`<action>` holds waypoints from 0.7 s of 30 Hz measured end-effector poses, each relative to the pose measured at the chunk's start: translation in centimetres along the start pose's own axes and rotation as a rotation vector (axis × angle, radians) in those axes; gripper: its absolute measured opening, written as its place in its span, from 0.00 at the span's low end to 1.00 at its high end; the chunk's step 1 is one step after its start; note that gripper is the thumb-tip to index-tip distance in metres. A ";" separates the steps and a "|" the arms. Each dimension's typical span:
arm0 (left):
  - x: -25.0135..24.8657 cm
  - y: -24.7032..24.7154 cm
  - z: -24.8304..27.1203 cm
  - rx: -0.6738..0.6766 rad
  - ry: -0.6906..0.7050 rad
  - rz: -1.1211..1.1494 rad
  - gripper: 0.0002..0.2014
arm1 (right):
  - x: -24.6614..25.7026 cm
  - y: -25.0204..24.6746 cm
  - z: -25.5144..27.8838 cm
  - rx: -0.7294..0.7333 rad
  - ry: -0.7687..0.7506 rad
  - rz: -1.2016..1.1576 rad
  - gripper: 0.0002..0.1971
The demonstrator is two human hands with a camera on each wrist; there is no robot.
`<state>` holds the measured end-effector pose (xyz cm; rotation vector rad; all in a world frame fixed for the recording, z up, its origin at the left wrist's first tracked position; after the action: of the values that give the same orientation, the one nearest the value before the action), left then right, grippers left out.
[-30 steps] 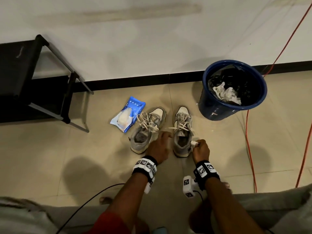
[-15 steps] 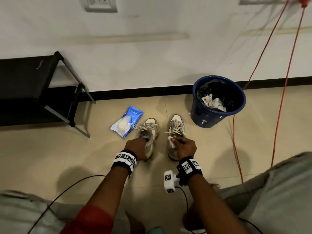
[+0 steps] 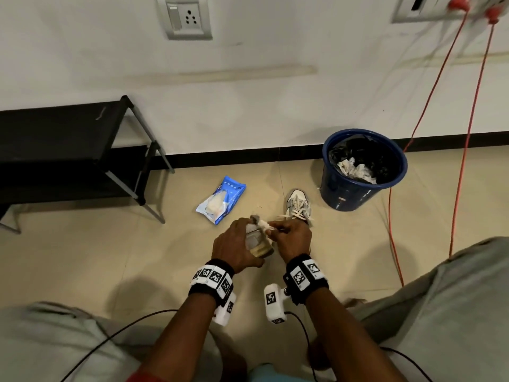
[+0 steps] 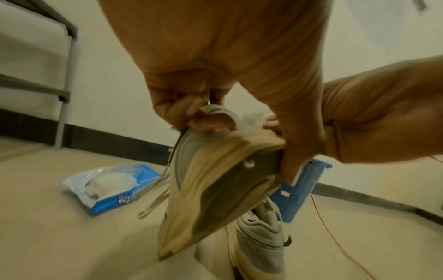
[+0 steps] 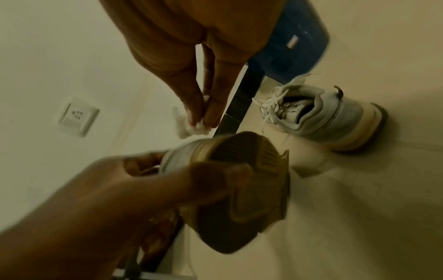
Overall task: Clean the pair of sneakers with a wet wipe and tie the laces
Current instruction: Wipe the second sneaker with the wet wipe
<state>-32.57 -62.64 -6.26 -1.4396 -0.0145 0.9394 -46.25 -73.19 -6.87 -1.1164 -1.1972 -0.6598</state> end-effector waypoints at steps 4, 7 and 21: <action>0.4 -0.1 -0.1 -0.075 0.027 0.191 0.58 | -0.1 0.7 0.5 -0.002 -0.034 0.122 0.10; 0.5 0.2 -0.5 -0.104 -0.002 0.255 0.61 | 1.5 1.0 -0.2 -0.016 -0.107 0.129 0.10; 0.7 2.6 -1.6 -0.105 -0.107 0.413 0.47 | 6.3 2.4 -0.1 0.035 -0.461 0.402 0.12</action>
<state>-32.66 -63.95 -9.04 -1.5168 0.1618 1.3696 -42.29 -71.56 -1.64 -1.4759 -1.3055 -0.0701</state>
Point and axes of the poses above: each hand's wrist, its own z-axis away from the middle knuckle, its own y-axis out of the palm, x = y × z, the point moved 10 cm from there along -z, towards the middle knuckle, and after that the axes turned 9 degrees about -y, right-handed, at the moved point
